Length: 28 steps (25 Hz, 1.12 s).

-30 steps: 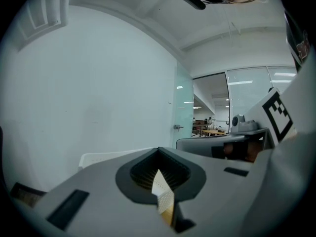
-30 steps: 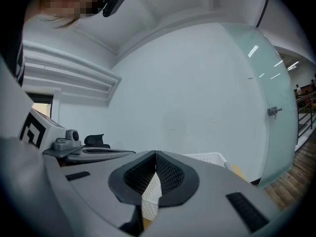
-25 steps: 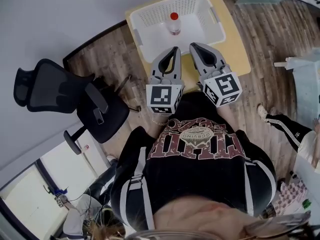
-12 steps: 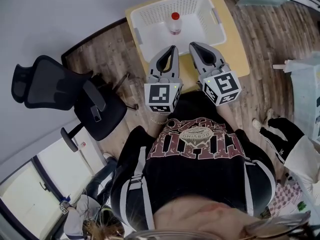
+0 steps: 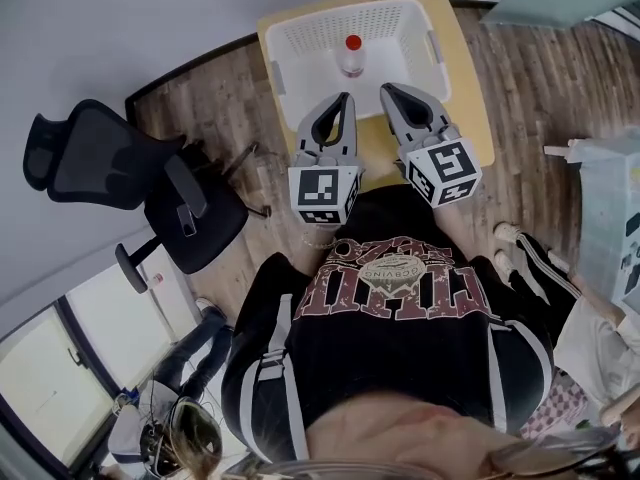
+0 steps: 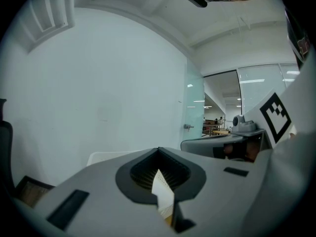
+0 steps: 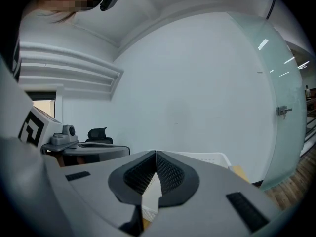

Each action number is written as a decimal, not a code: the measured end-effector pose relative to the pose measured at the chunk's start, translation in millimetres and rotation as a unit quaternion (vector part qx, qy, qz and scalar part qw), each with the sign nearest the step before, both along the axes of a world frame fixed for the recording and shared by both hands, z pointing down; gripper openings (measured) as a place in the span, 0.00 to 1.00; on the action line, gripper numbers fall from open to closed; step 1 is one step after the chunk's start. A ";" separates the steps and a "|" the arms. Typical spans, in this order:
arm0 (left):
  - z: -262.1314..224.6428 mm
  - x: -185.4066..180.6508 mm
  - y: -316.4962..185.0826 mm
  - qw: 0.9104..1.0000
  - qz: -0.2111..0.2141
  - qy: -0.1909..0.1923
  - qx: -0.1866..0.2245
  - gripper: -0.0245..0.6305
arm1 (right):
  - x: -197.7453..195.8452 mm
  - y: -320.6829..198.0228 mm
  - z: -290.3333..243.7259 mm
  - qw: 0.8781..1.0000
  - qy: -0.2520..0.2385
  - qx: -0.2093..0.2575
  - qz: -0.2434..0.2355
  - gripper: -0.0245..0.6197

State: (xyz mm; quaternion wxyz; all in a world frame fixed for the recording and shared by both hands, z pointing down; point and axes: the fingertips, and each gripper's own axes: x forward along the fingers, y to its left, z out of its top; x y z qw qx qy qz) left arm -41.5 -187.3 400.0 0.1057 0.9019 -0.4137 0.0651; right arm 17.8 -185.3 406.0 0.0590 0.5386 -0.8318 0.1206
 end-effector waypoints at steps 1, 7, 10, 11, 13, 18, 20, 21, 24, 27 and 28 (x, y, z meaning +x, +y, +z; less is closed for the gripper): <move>0.2 -0.2 -1.9 1.000 -0.003 0.000 -0.001 0.11 | 0.7 -2.4 -0.1 1.000 0.001 0.000 -0.002 0.06; 3.8 1.4 -14.0 1.000 -0.016 -0.002 -0.004 0.11 | 5.1 -16.0 4.5 1.000 0.005 -0.006 -0.010 0.06; 4.4 4.8 -19.2 1.000 -0.017 -0.004 -0.006 0.11 | 8.4 -22.7 7.9 1.000 0.006 -0.010 -0.013 0.06; 4.7 5.6 -20.9 1.000 -0.018 -0.005 -0.006 0.11 | 9.3 -25.2 9.6 1.000 0.007 -0.012 -0.013 0.06; 5.6 6.7 -24.8 1.000 -0.019 -0.005 -0.006 0.11 | 10.4 -31.1 13.2 1.000 0.011 -0.016 -0.016 0.07; 9.5 4.5 -35.0 1.000 -0.025 -0.007 -0.011 0.11 | 8.8 -47.7 22.5 0.999 0.023 -0.027 -0.027 0.07; 10.5 4.4 -37.4 1.000 -0.028 -0.007 -0.012 0.11 | 8.8 -53.7 25.9 0.998 0.032 -0.031 -0.034 0.07; 11.1 4.3 -38.4 0.999 -0.030 -0.007 -0.013 0.11 | 8.4 -56.8 27.2 0.998 0.035 -0.033 -0.038 0.07; 12.3 2.4 -41.9 0.999 -0.035 -0.008 -0.015 0.11 | 6.1 -67.1 29.3 0.997 0.040 -0.035 -0.051 0.07; 13.4 -2.0 -46.7 0.999 -0.042 -0.009 -0.017 0.11 | 3.1 -78.6 32.4 0.996 0.046 -0.038 -0.060 0.07; 13.6 -4.3 -48.3 0.999 -0.045 -0.009 -0.018 0.11 | 1.6 -82.2 34.4 0.996 0.048 -0.040 -0.063 0.07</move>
